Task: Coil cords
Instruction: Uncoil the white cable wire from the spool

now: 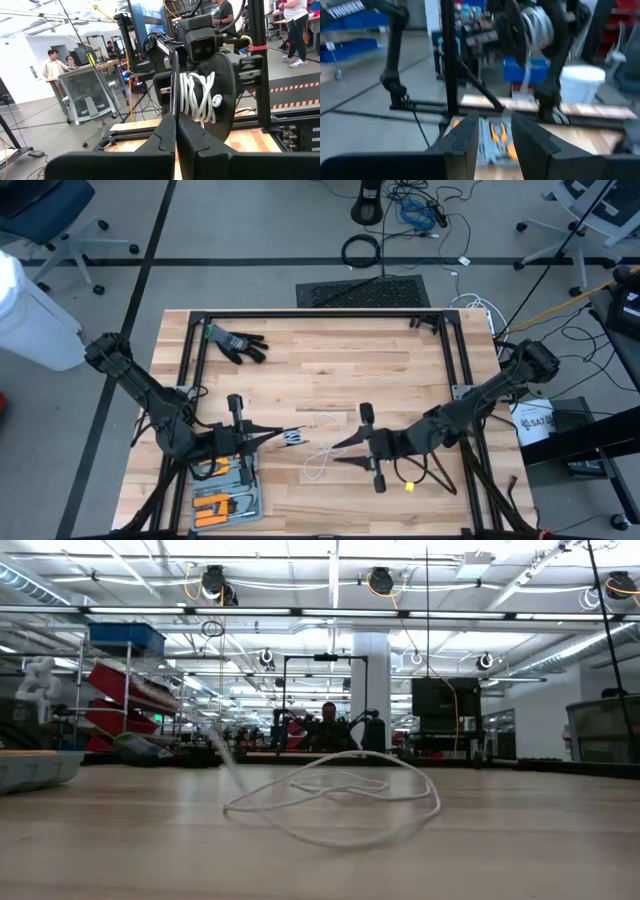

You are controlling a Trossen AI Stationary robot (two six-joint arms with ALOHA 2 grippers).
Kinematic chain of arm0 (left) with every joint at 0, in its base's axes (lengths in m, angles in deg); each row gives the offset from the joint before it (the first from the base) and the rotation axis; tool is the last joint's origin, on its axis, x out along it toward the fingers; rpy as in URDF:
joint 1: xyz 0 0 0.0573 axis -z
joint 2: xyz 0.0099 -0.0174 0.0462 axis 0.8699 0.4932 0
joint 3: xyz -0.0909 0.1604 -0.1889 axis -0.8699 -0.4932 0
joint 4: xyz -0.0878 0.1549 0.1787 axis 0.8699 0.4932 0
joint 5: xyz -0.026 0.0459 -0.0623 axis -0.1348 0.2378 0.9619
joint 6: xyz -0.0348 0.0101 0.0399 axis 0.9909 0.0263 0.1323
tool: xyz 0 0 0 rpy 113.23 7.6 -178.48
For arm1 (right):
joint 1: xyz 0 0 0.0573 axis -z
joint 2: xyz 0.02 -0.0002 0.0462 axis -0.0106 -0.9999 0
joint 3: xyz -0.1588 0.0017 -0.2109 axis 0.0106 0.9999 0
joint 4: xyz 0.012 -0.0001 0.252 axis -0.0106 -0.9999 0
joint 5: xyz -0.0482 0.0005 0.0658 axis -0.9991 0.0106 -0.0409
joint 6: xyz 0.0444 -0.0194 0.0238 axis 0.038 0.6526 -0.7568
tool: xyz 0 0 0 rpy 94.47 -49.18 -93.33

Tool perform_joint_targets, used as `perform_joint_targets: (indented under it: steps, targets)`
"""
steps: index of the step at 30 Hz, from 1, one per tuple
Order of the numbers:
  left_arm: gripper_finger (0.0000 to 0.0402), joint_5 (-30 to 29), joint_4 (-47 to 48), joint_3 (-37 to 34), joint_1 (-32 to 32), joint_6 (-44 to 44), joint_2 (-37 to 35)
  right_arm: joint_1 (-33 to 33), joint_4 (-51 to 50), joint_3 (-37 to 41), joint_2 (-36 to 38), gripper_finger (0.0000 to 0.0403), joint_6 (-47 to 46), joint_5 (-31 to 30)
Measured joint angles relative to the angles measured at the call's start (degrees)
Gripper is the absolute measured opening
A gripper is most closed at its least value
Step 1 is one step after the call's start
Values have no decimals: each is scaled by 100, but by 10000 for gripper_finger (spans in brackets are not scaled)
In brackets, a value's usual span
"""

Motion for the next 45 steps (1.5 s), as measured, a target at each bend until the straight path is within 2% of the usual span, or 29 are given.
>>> perform_joint_targets:
  steps: [5, 13, 21, 32, 36, 43, 45]
  targets:
    - [0, 37, -2, 2, -69, 2, 0, 8, 1240, 0, -571, 104, 492, -45]
    - [0, 423, -4, 2, -73, 17, 0, 231, 2252, 0, -1186, 105, 1057, -372]
    - [0, 425, -4, 2, -73, 15, 0, 495, 2550, 0, -1497, 105, 914, -281]
    - [0, 428, 0, 2, -76, 118, 0, 641, 3157, 0, -1794, 103, 898, 332]
    - [0, 475, 2, 2, -134, 129, 0, 673, 3275, 0, -1831, 82, 836, 425]
    - [0, 679, 24, 2, -215, 146, 2, 675, 3285, 0, -1831, 12, 851, 451]
    - [0, 679, 54, 2, -215, 145, 2, 675, 3256, 0, -1831, 4, 847, 443]
